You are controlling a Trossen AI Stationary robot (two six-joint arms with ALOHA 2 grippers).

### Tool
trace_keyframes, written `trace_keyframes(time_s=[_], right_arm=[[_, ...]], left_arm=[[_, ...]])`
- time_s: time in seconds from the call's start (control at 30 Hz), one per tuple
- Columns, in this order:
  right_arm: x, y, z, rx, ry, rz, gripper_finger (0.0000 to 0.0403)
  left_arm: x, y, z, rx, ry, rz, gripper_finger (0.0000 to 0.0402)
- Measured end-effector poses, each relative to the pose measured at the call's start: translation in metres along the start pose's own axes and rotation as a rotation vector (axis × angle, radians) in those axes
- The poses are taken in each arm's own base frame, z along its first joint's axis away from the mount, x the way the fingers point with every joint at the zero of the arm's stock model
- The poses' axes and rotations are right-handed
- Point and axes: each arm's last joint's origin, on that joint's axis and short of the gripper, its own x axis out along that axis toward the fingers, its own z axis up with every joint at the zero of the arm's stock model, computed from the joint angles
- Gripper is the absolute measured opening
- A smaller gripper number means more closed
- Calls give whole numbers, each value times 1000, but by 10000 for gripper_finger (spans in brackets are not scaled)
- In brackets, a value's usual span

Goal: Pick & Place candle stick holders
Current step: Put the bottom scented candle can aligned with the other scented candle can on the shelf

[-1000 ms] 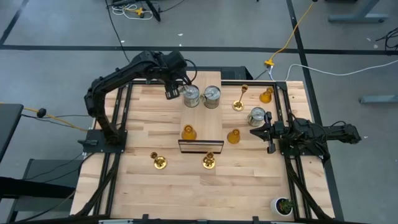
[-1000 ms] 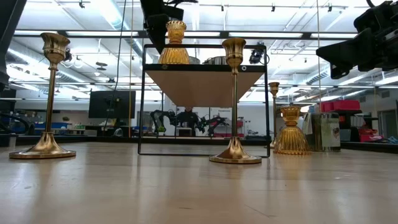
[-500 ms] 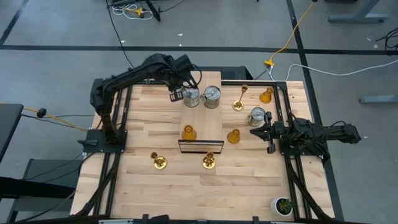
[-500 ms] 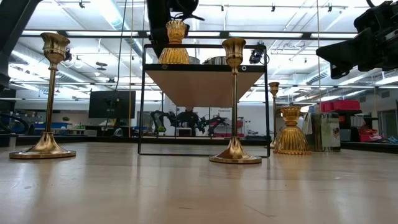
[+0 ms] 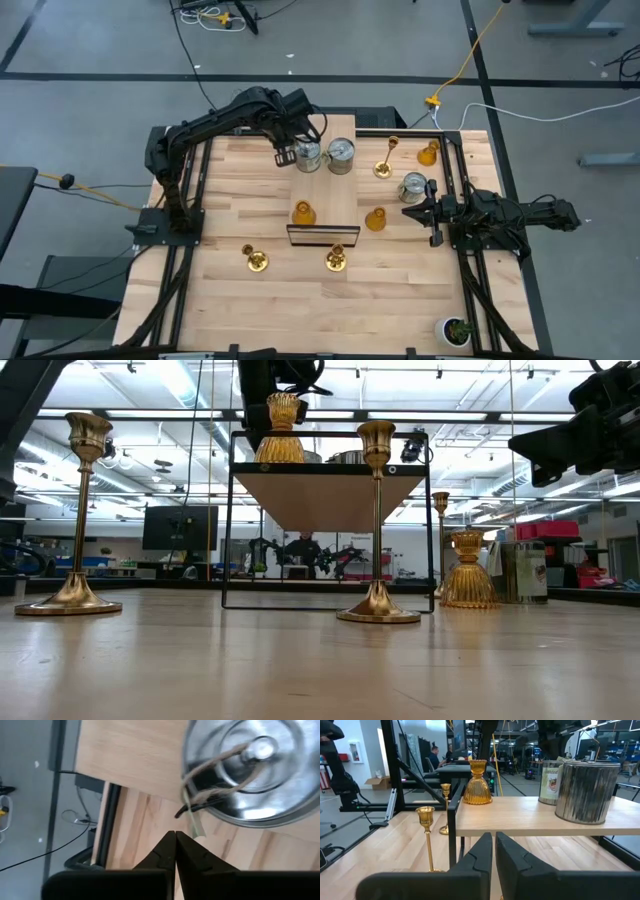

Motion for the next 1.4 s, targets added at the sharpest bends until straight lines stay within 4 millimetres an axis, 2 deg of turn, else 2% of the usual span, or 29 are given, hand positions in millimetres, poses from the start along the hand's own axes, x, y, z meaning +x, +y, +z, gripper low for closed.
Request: trace_keyframes(time_s=[0.67, 0.93, 1.17, 1.4], right_arm=[[0, 0, 0, 0, 0, 0, 27], [0, 0, 0, 0, 0, 0, 27], [0, 0, 0, 0, 0, 0, 27], [0, 0, 0, 0, 0, 0, 27]], left_arm=[[0, -4, 2, -1, -43, -142, 5], [0, -4, 2, 1, -44, -142, 18], [-1, -5, 3, 1, -61, -187, 5], [-1, -6, 4, -1, -82, -222, 18]])
